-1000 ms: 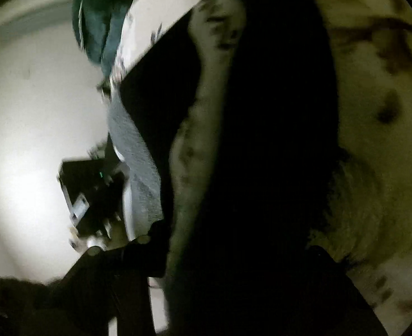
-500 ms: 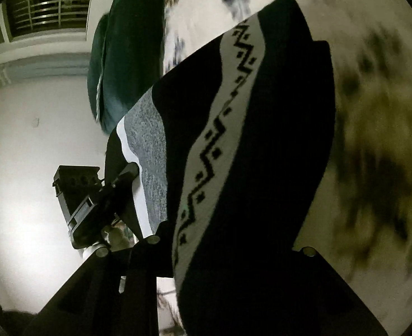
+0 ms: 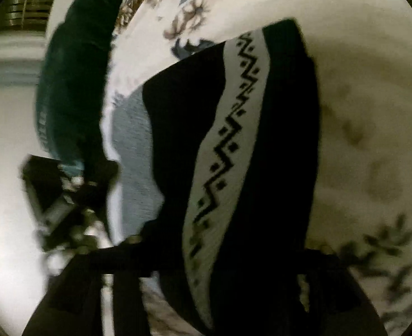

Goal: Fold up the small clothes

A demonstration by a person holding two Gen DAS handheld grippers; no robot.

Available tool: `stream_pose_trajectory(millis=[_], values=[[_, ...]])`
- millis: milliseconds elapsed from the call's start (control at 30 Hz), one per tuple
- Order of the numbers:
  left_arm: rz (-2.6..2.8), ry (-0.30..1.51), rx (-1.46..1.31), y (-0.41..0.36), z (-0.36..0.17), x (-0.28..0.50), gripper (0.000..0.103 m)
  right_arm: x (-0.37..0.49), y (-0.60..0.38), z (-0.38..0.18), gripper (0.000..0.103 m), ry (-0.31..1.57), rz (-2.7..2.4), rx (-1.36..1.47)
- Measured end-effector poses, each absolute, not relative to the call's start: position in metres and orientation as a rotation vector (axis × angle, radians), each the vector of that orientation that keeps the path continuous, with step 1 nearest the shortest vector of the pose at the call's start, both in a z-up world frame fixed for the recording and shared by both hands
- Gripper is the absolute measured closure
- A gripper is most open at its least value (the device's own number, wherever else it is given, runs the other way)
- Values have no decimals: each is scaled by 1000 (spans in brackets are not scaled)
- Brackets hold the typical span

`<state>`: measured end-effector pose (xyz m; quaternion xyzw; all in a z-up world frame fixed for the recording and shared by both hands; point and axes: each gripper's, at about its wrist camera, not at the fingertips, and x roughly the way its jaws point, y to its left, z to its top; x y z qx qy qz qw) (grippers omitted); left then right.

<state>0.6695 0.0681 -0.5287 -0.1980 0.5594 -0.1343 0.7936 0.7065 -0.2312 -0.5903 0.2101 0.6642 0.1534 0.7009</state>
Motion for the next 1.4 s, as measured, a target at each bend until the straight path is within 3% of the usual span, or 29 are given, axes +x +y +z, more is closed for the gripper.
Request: stream_pose_trajectory(millis=[33, 67, 133, 167, 233, 567, 1400], values=[[-230, 1203, -360, 66, -523, 667, 35, 708, -231, -583, 14, 1468, 285, 399], [-169, 1179, -296, 63, -515, 660, 34, 707, -234, -581, 6, 1446, 208, 305], [-94, 1125, -212, 57, -500, 646, 28, 690, -231, -571, 0, 1392, 85, 167], [-43, 1120, -162, 53, -493, 638, 14, 680, -228, -563, 0, 1363, 26, 106], [6, 1132, -101, 45, -485, 623, 0, 661, -224, -549, 0, 1317, -38, 33], [80, 1075, -49, 17, -396, 556, 0, 571, -222, -437, 0, 1159, -198, -26], [33, 869, -43, -28, -95, 291, 0, 249, -229, -60, 0, 841, -186, -36]])
